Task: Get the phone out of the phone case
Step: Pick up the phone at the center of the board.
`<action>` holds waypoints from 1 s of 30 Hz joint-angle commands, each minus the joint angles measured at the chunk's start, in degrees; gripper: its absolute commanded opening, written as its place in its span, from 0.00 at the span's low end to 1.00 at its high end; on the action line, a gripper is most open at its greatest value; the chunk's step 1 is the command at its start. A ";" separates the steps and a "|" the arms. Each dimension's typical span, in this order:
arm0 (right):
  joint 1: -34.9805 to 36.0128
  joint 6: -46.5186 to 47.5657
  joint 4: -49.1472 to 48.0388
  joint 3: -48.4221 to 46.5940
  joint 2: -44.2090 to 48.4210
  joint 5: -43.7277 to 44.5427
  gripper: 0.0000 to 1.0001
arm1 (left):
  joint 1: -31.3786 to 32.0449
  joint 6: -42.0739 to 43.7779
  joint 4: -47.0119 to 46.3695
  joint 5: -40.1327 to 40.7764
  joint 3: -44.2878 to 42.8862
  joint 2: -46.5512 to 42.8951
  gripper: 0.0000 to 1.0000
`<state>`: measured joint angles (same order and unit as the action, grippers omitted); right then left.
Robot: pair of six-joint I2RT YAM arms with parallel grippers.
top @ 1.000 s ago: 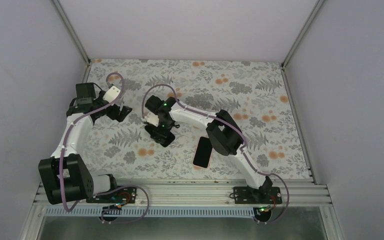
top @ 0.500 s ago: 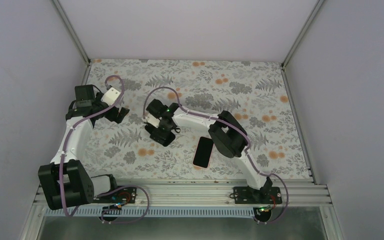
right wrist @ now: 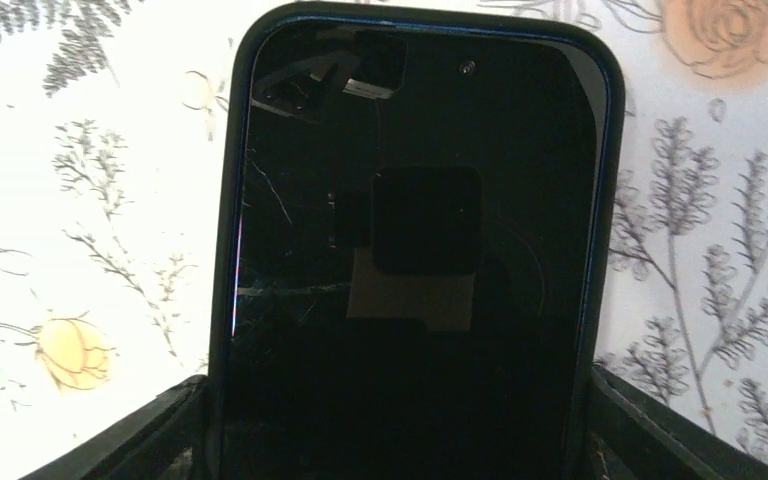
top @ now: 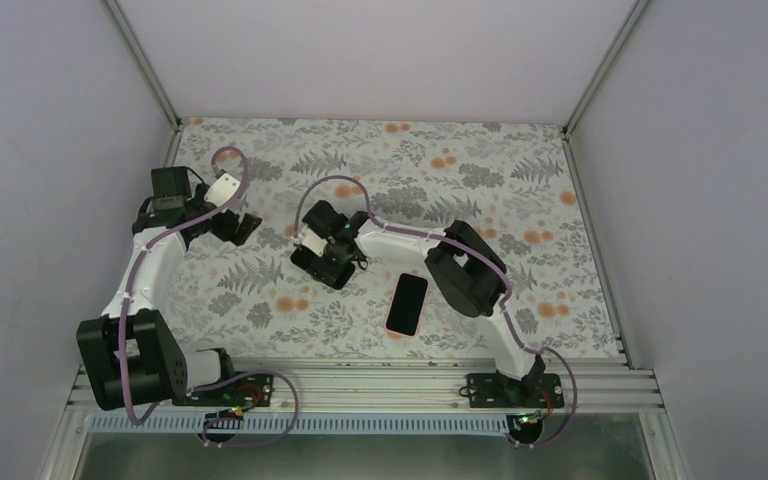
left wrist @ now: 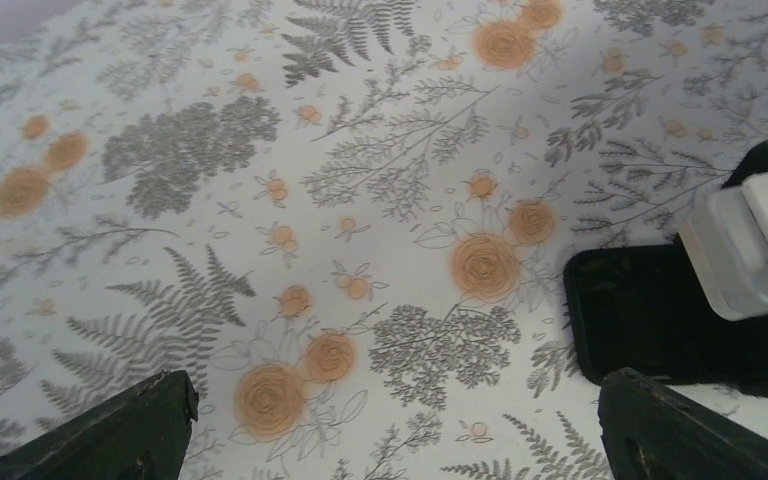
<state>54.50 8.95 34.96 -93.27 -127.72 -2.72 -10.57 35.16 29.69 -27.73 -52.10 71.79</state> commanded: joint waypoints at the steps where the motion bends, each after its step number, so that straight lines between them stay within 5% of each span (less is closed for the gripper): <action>1: -4.13 4.00 8.16 9.27 -6.15 11.79 0.65 | -0.33 1.06 3.62 -6.35 -2.85 4.16 1.00; 16: -1.50 10.49 -7.40 12.64 13.25 13.92 0.61 | 1.21 6.95 25.06 -23.18 -19.31 23.00 1.00; 30: 3.36 10.40 -9.46 7.89 17.33 15.00 0.61 | 4.86 4.31 28.19 -24.13 -24.09 33.62 0.99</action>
<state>56.69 18.55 28.73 -81.97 -114.72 10.26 -6.00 39.46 56.64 -49.63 -74.83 104.71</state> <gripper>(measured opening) 0.783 0.994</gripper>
